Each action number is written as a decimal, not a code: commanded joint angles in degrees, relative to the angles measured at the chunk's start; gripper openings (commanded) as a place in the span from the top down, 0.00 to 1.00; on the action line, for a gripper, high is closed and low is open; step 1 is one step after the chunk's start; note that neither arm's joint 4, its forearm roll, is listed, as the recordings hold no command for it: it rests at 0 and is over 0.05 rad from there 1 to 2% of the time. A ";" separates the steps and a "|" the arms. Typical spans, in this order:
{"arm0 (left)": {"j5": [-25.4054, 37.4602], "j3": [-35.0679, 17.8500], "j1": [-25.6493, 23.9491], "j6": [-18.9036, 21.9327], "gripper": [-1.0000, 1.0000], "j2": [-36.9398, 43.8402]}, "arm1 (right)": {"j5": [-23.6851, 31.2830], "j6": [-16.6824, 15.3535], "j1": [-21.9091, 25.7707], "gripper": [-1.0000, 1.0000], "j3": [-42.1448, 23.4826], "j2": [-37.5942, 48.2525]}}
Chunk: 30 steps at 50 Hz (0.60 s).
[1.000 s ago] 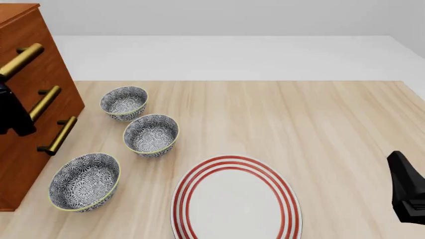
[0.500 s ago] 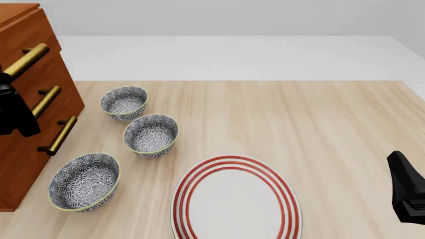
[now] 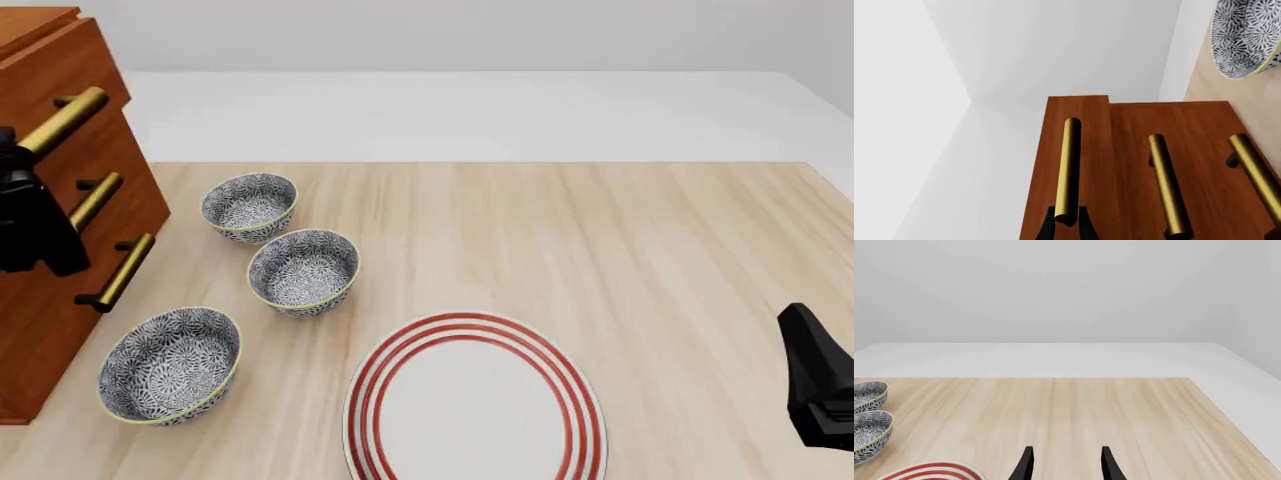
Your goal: Open the top drawer of the cabinet.
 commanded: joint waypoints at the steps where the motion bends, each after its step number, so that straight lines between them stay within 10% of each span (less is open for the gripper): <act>1: 0.46 1.18 -3.13 1.46 1.00 -0.66 | 0.00 0.01 -0.01 0.00 0.00 0.00; 30: 0.50 2.12 -5.09 1.61 1.00 -0.58 | 0.00 -0.01 -0.01 0.00 0.00 -0.01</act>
